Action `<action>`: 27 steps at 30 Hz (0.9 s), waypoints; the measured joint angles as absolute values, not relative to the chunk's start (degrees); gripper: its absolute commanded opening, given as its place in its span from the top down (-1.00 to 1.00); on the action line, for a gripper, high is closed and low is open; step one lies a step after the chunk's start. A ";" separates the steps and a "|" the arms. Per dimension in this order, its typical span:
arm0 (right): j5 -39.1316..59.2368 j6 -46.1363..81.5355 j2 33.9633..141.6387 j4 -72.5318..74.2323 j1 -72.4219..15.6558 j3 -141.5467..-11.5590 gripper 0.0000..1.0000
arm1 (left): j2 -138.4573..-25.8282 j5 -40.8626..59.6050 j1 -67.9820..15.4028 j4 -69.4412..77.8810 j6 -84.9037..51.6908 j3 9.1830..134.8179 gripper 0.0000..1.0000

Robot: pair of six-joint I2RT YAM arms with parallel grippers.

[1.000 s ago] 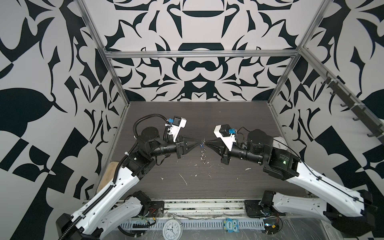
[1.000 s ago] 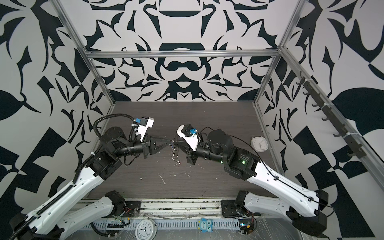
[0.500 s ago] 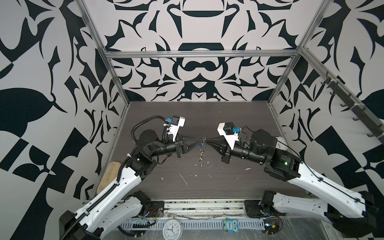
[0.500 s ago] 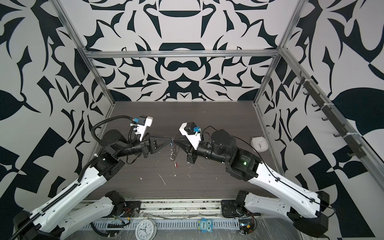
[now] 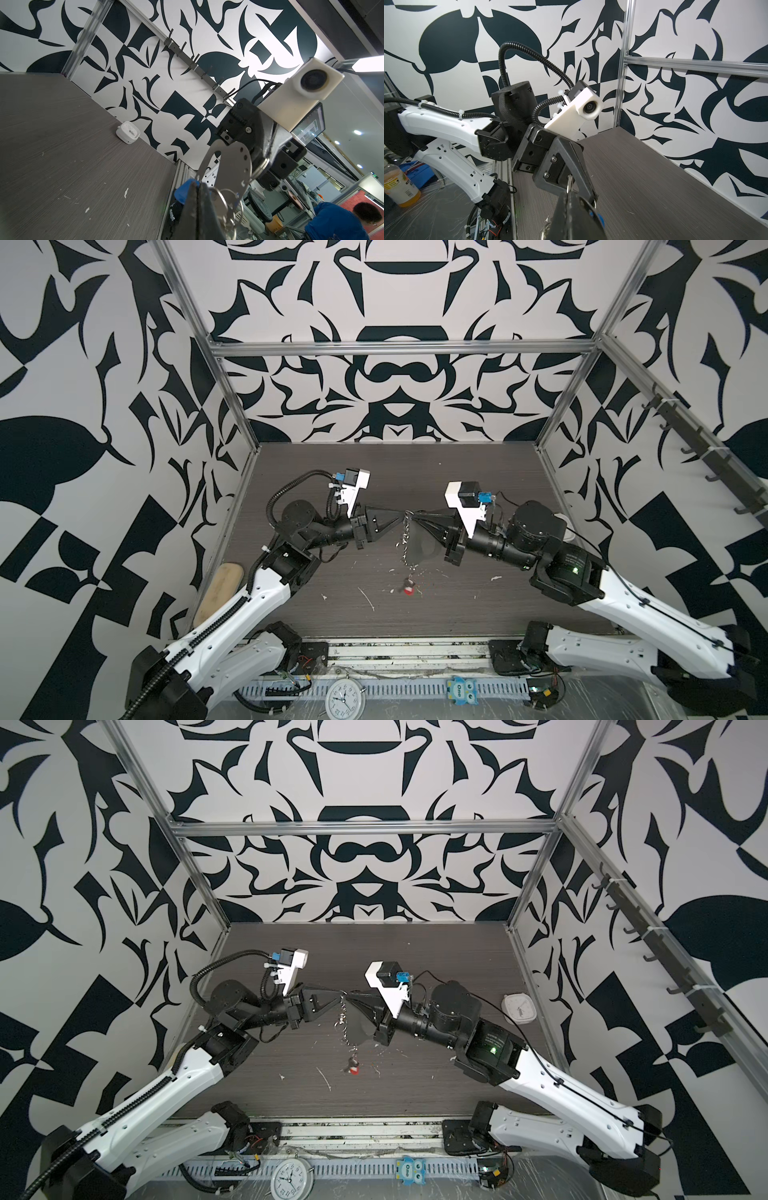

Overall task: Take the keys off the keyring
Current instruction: 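Open both grippers and draw them apart, releasing the blue-tagged key onto the table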

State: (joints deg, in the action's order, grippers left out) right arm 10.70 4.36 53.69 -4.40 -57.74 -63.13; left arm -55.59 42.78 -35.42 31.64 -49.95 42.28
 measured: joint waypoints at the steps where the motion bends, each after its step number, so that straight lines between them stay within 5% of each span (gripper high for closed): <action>1: 10.48 4.36 53.69 -4.43 -57.74 -63.11 1.00 | -55.57 42.57 -35.38 31.86 -50.02 42.17 1.00; 20: 2.92 5.52 48.95 -6.37 -57.74 -55.64 1.00 | -45.82 17.56 -34.89 9.34 -39.03 38.50 1.00; 27: 1.52 7.25 48.77 -4.71 -57.76 -54.15 1.00 | -46.68 15.88 -34.74 9.67 -41.23 32.75 1.00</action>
